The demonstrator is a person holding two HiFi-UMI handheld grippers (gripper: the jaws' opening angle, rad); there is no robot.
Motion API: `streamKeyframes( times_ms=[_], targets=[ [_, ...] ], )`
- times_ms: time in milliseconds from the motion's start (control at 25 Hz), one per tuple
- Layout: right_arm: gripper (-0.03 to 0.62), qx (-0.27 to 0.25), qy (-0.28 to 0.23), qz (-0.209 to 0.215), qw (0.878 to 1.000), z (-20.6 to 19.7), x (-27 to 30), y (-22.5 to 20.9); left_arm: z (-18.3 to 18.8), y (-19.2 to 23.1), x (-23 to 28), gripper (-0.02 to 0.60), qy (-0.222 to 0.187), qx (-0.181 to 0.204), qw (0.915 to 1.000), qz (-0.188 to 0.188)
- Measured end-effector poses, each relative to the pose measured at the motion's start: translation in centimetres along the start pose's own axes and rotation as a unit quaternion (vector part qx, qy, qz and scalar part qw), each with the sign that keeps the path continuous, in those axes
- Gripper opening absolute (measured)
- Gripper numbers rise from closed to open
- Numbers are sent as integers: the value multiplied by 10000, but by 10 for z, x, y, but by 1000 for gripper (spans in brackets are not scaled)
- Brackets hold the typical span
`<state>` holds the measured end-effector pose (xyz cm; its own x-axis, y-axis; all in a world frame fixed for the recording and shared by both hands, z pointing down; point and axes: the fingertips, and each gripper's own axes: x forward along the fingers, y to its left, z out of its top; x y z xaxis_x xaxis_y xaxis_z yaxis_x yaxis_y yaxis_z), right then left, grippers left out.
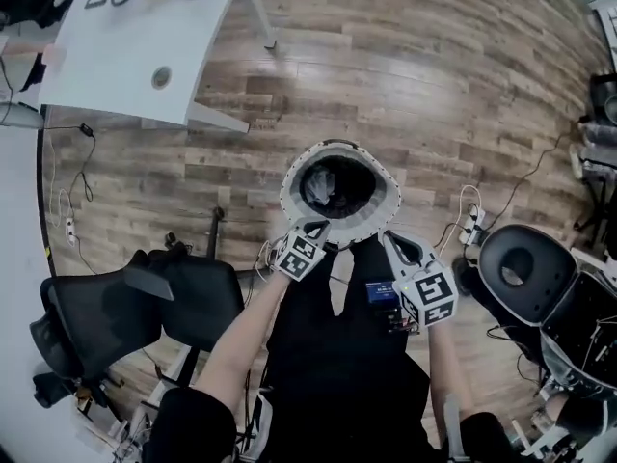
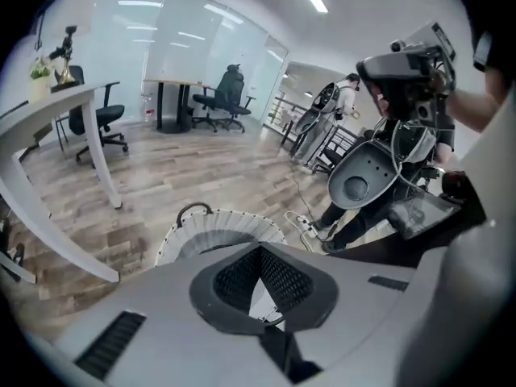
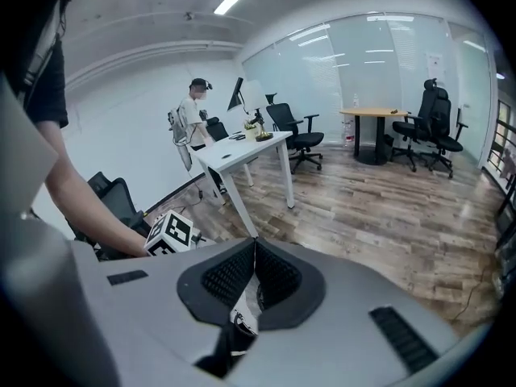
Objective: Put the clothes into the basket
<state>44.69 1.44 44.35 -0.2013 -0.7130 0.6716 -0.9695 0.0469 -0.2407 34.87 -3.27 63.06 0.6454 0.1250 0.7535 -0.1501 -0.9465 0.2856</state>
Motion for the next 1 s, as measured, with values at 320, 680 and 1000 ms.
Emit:
streamKeyframes(
  times_ms=[320,680,1000],
  targets=[
    [17,-471,-326,373,9977,38,-33,33,61,-32,-100,12,-971,90,9951,186],
    [17,-1083,-618,1070,9864,59,-91,32,108,-107,-193,12,-1969,-252,9769,785],
    [17,-1183,-996,1570,9754,36,-141,33,133,-180,-237,12,-2839,-717,9488,1181]
  ],
)
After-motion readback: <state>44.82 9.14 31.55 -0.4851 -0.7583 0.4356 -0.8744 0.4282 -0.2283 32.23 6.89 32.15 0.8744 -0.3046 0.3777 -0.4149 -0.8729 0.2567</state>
